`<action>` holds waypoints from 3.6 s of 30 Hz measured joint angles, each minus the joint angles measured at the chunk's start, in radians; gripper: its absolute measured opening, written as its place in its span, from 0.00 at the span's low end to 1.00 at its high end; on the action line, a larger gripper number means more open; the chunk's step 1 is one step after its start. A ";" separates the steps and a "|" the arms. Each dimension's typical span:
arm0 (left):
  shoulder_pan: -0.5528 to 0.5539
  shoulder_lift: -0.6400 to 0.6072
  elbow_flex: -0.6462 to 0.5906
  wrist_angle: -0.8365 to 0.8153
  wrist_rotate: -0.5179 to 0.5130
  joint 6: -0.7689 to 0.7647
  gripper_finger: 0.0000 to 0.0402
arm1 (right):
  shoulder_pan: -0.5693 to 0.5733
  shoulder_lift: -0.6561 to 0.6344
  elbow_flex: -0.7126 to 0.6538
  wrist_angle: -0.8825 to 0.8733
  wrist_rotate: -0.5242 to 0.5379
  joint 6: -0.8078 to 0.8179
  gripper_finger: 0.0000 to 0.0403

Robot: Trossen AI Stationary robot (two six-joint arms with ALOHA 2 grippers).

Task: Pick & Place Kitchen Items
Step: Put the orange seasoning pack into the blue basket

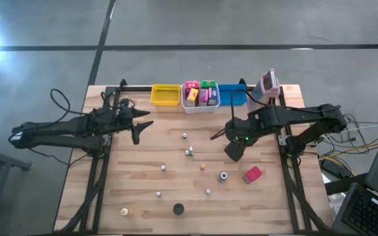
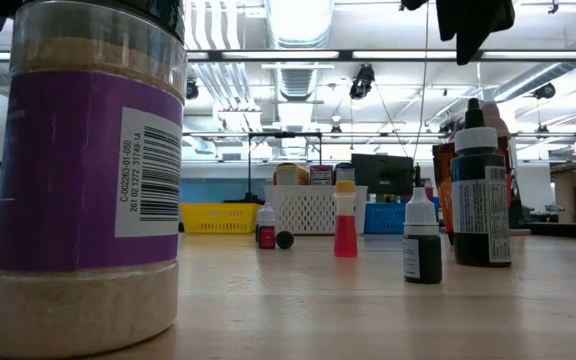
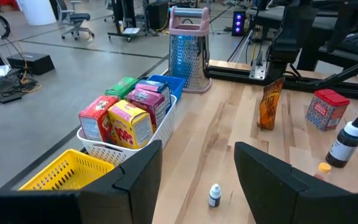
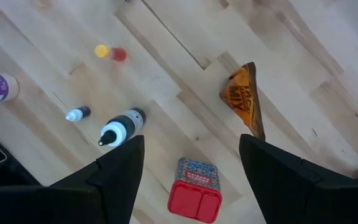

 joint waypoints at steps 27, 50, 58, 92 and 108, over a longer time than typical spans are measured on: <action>0.000 0.021 0.000 -0.005 0.000 -0.037 0.51 | -0.035 0.002 -0.112 0.007 -0.068 -0.071 0.66; -0.001 0.021 0.000 -0.011 0.000 -0.037 0.51 | -0.162 0.002 -0.432 0.289 -0.064 -0.223 0.56; 0.000 0.021 0.000 -0.011 0.000 -0.041 0.51 | -0.168 0.003 -0.491 0.295 -0.042 -0.229 0.51; 0.000 0.021 0.000 -0.039 0.000 -0.068 0.51 | -0.241 0.001 -0.260 0.260 0.000 -0.274 0.02; -0.001 0.021 0.000 -0.024 0.000 -0.079 0.51 | -0.587 0.069 0.102 0.160 0.168 -0.538 0.02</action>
